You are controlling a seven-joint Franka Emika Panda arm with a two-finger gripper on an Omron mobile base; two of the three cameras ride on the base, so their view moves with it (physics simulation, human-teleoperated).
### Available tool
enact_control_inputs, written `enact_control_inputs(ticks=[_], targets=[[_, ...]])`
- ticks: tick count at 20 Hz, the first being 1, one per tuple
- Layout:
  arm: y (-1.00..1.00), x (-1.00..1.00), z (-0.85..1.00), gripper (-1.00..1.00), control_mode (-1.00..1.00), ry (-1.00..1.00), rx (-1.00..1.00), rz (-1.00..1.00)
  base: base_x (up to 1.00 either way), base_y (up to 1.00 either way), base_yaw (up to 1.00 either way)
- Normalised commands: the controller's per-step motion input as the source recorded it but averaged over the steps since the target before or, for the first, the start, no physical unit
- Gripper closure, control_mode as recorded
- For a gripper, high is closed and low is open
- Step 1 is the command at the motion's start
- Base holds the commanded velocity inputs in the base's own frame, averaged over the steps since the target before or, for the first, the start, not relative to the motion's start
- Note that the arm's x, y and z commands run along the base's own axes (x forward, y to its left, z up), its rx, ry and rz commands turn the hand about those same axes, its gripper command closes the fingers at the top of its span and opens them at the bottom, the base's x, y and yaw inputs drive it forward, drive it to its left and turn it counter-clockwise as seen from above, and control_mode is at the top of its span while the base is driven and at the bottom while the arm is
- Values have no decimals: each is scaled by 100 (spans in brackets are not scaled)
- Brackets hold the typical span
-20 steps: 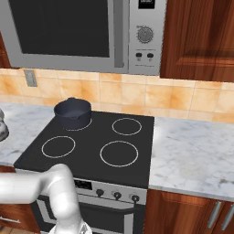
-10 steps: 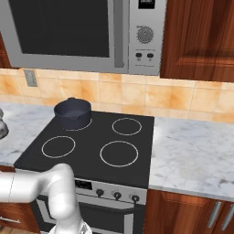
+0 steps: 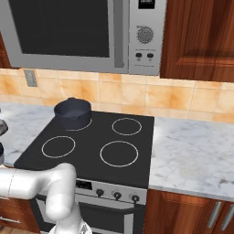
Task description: Pick the kettle from the counter and place it on a stove burner. Then turn the burner on.
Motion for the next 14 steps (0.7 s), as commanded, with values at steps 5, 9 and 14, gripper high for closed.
enact_control_inputs(ticks=[5,9,14], targets=[[0,0,0,100,-100,0,0,0,0,0,0],[0,-1,0,100,-100,-1,0,0,0,0,0],[-2,-43,0,100,-100,-13,-1,0,0,0,0]])
